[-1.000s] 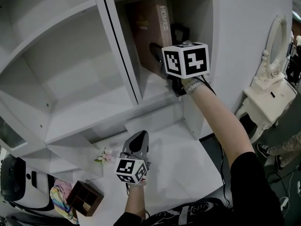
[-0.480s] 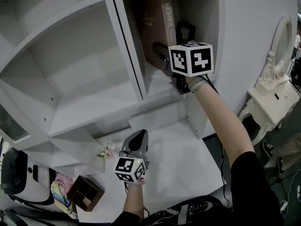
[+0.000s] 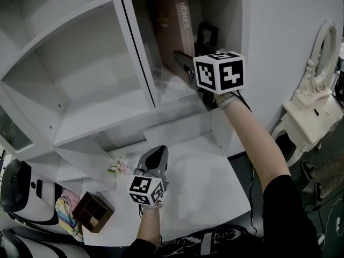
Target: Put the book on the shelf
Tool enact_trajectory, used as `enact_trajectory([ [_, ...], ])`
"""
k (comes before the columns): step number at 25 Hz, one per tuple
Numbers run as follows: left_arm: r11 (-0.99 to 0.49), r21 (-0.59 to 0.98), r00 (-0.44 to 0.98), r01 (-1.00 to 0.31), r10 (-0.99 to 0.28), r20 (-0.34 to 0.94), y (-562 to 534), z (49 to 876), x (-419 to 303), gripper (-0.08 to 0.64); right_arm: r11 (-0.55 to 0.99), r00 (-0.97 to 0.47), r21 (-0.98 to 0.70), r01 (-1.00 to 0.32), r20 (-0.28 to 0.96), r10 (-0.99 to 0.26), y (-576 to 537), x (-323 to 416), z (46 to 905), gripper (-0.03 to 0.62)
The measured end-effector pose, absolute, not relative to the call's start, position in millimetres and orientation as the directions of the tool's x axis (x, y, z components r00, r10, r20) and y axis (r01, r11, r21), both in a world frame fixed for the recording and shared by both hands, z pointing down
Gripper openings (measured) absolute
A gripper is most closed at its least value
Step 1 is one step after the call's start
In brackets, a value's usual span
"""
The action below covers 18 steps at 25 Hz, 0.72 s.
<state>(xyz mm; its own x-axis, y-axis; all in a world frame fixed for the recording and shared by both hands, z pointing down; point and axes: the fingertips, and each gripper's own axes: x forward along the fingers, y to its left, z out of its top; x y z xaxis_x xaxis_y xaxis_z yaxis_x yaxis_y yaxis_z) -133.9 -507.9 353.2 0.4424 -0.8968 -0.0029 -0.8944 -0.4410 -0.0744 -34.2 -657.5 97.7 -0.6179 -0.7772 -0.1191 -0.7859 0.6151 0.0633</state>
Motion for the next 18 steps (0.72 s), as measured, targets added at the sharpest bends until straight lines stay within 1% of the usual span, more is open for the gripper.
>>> enact_trajectory([
  [6, -0.411, -0.085, 0.412, -0.908, -0.911, 0.003, -494.2, 348.6, -122.4, 0.000, 0.644, -0.647, 0.068, -0.762, -0.115, -0.753, -638.4, -18.8, 106.3, 0.284],
  [11, -0.378, -0.060, 0.380, -0.924, -0.925, -0.015, -482.4, 341.8, -116.0, 0.000, 0.663, -0.666, 0.073, -0.745, -0.128, -0.735, -619.1, -2.5, 109.2, 0.207],
  [13, -0.361, -0.062, 0.363, -0.930, -0.931, -0.021, -475.2, 338.5, -114.8, 0.000, 0.687, -0.692, 0.083, -0.722, -0.128, -0.711, -606.6, 2.2, 113.0, 0.190],
  [15, -0.346, -0.070, 0.348, -0.936, -0.937, -0.025, -467.7, 335.4, -114.5, 0.000, 0.712, -0.718, 0.095, -0.695, -0.125, -0.685, -591.9, 6.4, 120.2, 0.149],
  [18, -0.326, -0.067, 0.329, -0.943, -0.944, -0.036, -457.1, 330.7, -114.9, 0.000, 0.742, -0.753, 0.128, -0.658, -0.120, -0.647, -569.5, 11.4, 131.0, 0.119],
])
